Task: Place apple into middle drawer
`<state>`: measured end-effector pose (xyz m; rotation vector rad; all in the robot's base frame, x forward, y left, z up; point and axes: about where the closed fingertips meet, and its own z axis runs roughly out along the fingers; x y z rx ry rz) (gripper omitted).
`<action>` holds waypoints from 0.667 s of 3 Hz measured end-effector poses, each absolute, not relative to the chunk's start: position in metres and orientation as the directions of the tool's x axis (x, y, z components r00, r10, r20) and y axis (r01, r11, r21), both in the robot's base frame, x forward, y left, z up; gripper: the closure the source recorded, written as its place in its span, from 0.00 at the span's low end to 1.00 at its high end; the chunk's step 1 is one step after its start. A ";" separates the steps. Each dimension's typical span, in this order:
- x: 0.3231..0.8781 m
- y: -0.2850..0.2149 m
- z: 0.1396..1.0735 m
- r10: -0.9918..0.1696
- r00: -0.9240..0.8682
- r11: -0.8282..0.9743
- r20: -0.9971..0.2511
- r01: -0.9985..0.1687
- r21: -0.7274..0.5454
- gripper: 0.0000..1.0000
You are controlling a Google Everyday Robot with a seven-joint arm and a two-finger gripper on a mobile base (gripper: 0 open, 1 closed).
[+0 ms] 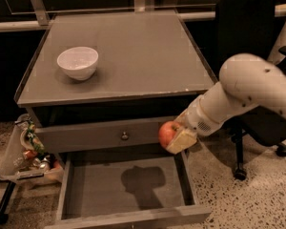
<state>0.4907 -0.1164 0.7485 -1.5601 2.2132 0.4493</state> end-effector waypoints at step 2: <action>0.472 -0.057 0.622 -0.706 -0.432 0.378 -0.561 -0.900 0.219 1.00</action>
Offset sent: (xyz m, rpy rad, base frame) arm -0.0243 0.0951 -0.1965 0.2483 0.2297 -0.1148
